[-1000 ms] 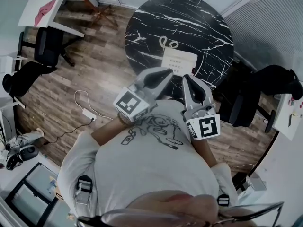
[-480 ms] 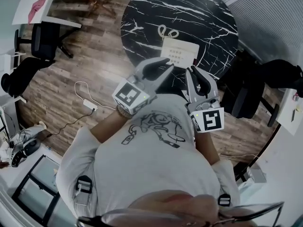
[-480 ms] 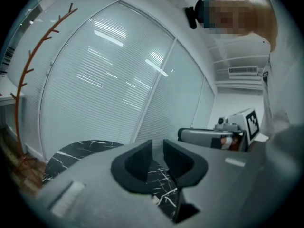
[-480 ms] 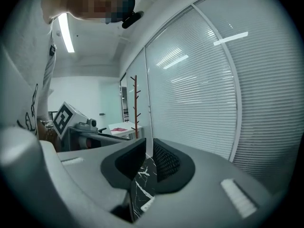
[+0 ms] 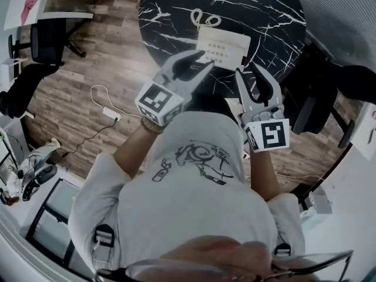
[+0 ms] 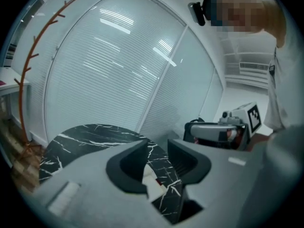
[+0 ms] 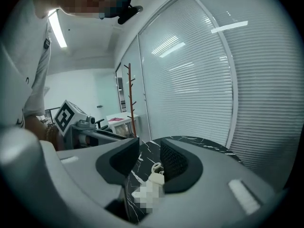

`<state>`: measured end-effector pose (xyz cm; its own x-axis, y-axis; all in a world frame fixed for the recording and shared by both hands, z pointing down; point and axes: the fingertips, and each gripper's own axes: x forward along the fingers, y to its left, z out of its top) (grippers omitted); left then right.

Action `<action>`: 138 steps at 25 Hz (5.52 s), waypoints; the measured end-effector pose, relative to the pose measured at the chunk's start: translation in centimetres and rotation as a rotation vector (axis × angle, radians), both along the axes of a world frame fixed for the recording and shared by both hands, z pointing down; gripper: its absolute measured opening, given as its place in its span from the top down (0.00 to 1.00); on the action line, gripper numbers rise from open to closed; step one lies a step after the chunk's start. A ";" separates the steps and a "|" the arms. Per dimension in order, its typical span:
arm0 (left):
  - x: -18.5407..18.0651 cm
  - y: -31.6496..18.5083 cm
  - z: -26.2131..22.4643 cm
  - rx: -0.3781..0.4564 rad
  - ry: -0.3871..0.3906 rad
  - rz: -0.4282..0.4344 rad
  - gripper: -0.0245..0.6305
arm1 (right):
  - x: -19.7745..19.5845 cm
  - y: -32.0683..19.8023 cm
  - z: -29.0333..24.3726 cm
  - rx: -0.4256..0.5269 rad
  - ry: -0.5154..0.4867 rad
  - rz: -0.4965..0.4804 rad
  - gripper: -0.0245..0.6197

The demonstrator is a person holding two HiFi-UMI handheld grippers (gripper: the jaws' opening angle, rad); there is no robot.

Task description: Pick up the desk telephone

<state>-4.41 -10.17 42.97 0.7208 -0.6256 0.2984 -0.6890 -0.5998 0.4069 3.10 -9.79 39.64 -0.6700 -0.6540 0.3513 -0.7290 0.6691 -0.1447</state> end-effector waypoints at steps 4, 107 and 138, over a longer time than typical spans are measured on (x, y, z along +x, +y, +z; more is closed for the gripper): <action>0.4 -1.2 3.4 -0.049 -0.013 0.001 0.67 | 0.6 -1.4 3.4 -0.040 0.007 0.006 0.68; 1.0 -2.3 -6.0 -0.102 -0.221 -0.147 0.45 | 5.2 -2.8 -3.1 -0.189 -0.083 0.138 0.39; 2.6 -1.2 -17.5 0.056 -0.195 -0.169 0.44 | 6.6 -1.9 -15.0 0.002 -0.117 0.158 0.38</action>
